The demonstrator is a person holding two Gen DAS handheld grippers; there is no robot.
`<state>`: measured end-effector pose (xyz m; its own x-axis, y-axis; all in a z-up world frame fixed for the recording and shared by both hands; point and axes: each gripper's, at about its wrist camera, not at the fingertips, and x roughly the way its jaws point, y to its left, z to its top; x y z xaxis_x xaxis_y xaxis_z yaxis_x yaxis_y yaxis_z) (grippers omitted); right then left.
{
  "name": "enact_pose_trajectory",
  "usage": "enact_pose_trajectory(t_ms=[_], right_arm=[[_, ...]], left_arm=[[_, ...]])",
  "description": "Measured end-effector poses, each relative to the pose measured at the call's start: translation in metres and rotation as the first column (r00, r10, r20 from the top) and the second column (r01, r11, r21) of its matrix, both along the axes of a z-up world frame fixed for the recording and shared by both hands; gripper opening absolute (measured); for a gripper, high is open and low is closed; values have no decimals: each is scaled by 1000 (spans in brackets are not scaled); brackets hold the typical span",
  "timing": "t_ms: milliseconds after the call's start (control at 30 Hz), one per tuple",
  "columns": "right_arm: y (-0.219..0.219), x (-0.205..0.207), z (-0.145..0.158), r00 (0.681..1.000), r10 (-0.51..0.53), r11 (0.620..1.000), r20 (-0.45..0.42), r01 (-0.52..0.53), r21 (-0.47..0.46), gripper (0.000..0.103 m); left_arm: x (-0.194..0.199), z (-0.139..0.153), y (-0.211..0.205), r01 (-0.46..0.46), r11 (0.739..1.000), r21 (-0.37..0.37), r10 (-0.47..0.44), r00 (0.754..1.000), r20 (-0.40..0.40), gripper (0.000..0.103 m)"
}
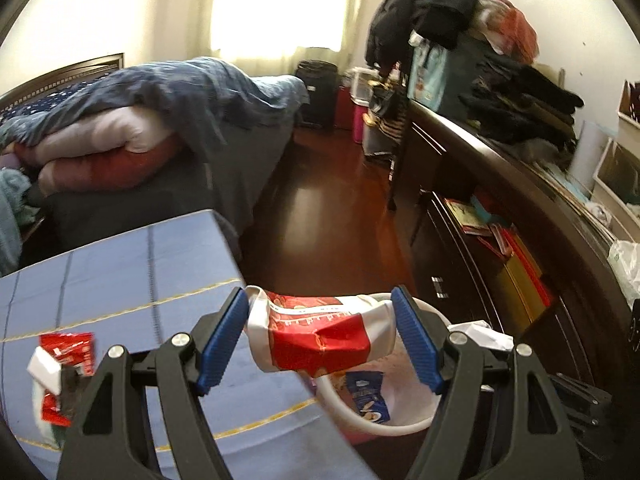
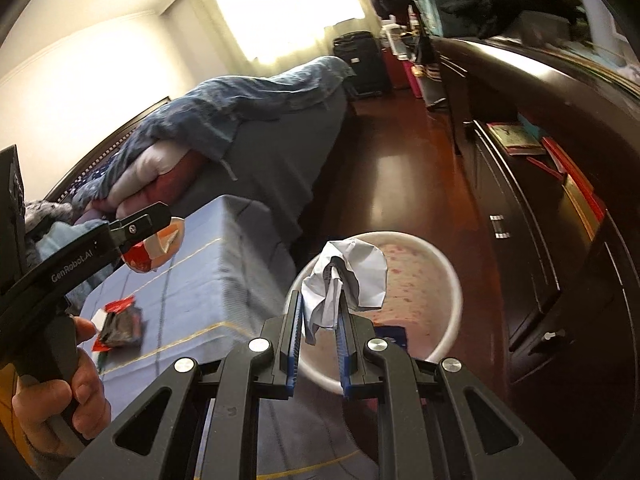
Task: Collect trash
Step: 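Hold both tools over the wastebasket and open them to drop the items, then move both open tools back over the table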
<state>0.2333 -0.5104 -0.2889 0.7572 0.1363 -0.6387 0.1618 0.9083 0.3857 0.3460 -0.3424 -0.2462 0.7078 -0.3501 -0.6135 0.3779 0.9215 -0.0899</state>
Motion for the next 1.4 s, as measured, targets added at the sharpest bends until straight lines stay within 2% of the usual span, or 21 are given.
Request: enact_pose_trajectory(t_ms=[467,500,567,633,667,700,867,967,1133,1400], right_arm=[[-28,29,-29,997,-53,998,-52,51,-25,18],[-29,32,-32,997,-55,998,-59,53,-30,22],[-28,35,-36,996,-66,997,-65,63,-48,25],[-28,37,-39,995,-77,995,-69,72,-71,29],[-29,37,-41,994,-80,994,-70,75,-74,38],[-30,37,-43,994,-83,995,-74,78,-69,42],[-31,34,-43,993,-88,995,-79,83,-64,43],[-27,31,-39,994,-84,995,-72,79,-68,49],[-14,26,-29,996,-66,996,-66,61,-71,52],[35,21,-5,999,22,996,-45,-26,-90,70]], left_arm=[[46,-42,-53,48,999,-19,-50,988,-144,75],[47,-43,-54,45,999,-20,-47,988,-146,77],[50,-45,-55,41,999,-30,-46,988,-148,87],[52,-44,-54,32,998,-45,-38,989,-145,94],[53,-43,-53,31,998,-54,-38,989,-142,96],[53,-43,-53,30,998,-57,-37,990,-139,97],[50,-38,-47,18,998,-54,-24,992,-120,97],[46,-33,-39,2,999,-49,-7,995,-103,97],[35,-21,-21,-37,999,-18,36,997,-64,99],[12,2,37,-157,987,30,157,988,-2,99]])
